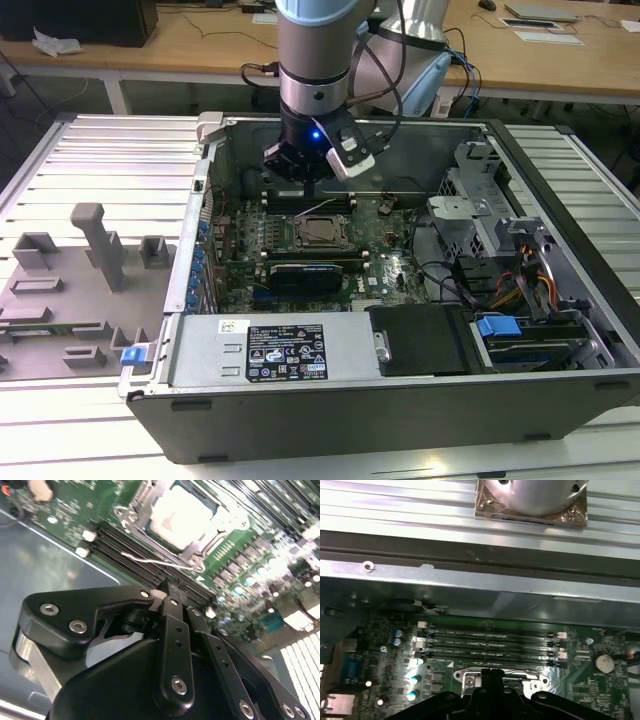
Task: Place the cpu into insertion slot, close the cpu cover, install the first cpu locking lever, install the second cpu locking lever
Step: 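Install the first cpu locking lever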
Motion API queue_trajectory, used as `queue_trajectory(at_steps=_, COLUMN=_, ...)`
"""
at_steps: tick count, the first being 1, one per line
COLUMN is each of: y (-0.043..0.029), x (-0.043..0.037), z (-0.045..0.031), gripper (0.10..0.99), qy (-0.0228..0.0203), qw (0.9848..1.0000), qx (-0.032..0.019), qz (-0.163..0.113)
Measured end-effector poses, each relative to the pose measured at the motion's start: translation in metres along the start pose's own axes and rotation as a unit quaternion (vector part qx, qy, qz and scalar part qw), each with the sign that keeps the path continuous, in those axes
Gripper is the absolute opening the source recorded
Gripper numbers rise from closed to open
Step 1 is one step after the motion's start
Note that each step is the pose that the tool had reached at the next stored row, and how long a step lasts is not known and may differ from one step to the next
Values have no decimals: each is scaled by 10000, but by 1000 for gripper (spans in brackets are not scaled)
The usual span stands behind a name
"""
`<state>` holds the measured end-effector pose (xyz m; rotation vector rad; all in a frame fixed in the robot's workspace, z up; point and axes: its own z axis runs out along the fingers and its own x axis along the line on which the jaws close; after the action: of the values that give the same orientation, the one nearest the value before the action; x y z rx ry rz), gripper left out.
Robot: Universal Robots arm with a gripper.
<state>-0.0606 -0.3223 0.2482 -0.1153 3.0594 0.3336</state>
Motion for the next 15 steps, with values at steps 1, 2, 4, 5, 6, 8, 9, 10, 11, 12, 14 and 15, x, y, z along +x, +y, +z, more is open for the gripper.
queue_trajectory(at_steps=1, y=0, x=1, z=1, gripper=106, qy=-50, qw=10000, qx=3, qz=-11)
queue_trajectory(at_steps=2, y=-1, x=1, z=3, gripper=106, qy=-102, qw=9999, qx=7, qz=-23)
queue_trajectory(at_steps=4, y=-1, x=4, z=7, gripper=106, qy=-203, qw=9998, qx=14, qz=-46)
queue_trajectory(at_steps=5, y=-2, x=6, z=9, gripper=106, qy=-247, qw=9997, qx=17, qz=-55)
queue_trajectory(at_steps=6, y=-2, x=8, z=12, gripper=106, qy=-295, qw=9995, qx=21, qz=-66)
queue_trajectory(at_steps=8, y=-3, x=15, z=20, gripper=106, qy=-434, qw=9990, qx=30, qz=-97)
queue_trajectory(at_steps=9, y=-4, x=18, z=26, gripper=106, qy=-487, qw=9988, qx=33, qz=-108)
queue_trajectory(at_steps=10, y=-4, x=17, z=25, gripper=106, qy=-487, qw=9987, qx=33, qz=-109)
queue_trajectory(at_steps=11, y=-4, x=17, z=25, gripper=106, qy=-487, qw=9987, qx=34, qz=-109)
queue_trajectory(at_steps=12, y=-4, x=18, z=25, gripper=106, qy=-490, qw=9987, qx=34, qz=-110)
queue_trajectory(at_steps=14, y=-5, x=28, z=29, gripper=106, qy=-617, qw=9980, qx=43, qz=-138)
queue_trajectory(at_steps=15, y=-5, x=34, z=34, gripper=106, qy=-659, qw=9977, qx=45, qz=-147)
